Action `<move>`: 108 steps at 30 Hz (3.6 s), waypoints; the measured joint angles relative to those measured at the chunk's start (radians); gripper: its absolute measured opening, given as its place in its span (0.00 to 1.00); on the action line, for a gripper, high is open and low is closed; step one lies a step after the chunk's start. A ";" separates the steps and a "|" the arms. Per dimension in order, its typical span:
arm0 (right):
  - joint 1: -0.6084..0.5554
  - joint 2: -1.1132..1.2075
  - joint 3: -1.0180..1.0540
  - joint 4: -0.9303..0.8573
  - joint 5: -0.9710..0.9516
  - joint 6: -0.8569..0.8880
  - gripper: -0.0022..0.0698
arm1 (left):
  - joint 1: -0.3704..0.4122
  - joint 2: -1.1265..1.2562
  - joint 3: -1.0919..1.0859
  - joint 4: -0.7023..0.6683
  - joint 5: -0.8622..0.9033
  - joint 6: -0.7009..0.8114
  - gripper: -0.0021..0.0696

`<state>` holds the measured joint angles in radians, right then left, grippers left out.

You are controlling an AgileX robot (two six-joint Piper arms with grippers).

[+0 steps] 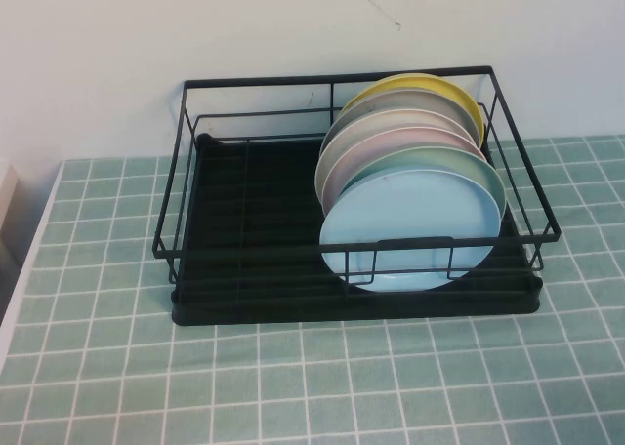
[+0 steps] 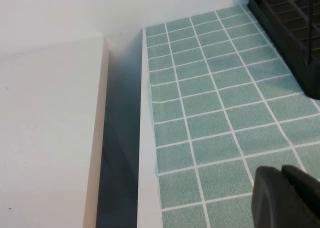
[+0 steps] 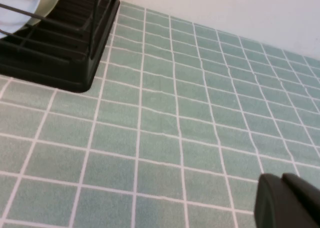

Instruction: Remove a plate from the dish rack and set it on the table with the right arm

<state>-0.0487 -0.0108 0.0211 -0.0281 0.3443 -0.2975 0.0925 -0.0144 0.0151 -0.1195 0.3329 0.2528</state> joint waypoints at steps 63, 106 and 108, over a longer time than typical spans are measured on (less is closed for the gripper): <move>0.000 0.386 -0.529 0.991 0.332 -0.685 0.03 | 0.000 0.000 0.000 0.000 0.000 0.000 0.02; 0.393 1.606 -1.361 0.385 0.344 -1.045 0.58 | 0.000 0.000 0.000 0.000 0.000 0.000 0.02; 0.408 1.627 -1.361 0.385 0.310 -1.060 0.58 | 0.000 0.000 0.000 0.000 0.000 0.000 0.02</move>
<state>0.3597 1.6161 -1.3394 0.3567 0.6542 -1.3574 0.0925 -0.0144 0.0151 -0.1195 0.3329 0.2528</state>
